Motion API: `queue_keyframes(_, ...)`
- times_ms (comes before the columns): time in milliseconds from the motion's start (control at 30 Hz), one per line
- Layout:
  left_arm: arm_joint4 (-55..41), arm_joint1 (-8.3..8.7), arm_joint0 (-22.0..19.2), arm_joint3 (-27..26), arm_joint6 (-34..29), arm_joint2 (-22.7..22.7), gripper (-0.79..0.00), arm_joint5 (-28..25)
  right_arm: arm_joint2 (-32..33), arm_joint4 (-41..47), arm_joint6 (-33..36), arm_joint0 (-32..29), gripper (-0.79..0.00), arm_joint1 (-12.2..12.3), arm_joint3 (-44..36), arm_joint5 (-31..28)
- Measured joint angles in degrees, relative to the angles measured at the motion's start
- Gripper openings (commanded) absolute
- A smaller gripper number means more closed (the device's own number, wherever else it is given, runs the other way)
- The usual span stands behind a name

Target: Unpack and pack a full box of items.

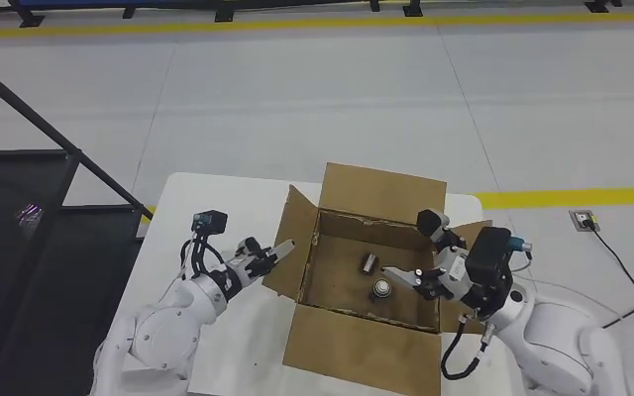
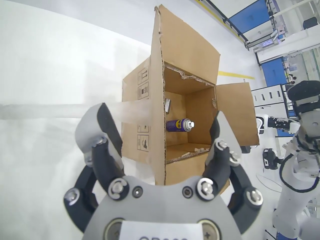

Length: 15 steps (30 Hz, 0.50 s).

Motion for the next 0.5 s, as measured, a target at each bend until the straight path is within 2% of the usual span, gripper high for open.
queue_keyframes(100,-0.31,0.08,-1.7,1.79,-1.01,1.02,-0.579,0.75,0.24,-0.21,-0.51,-0.69,0.0,0.13,-0.05,-0.35)
queue_keyframes(167,-0.93,0.1,-2.44,2.47,-1.06,1.61,-0.643,1.08,0.39,-0.29,-0.67,-1.28,0.0,0.23,-0.19,-0.58)
queue_keyframes(233,-1.31,0.15,-2.87,2.84,-1.06,2.02,-0.785,1.42,0.61,-0.32,-0.74,-1.63,0.0,0.33,-0.15,-0.83)
queue_keyframes(500,-2.71,0.55,-3.28,3.35,-1.31,1.77,-0.785,2.16,0.57,-0.27,-0.56,-1.99,0.0,0.65,-0.23,-1.3)
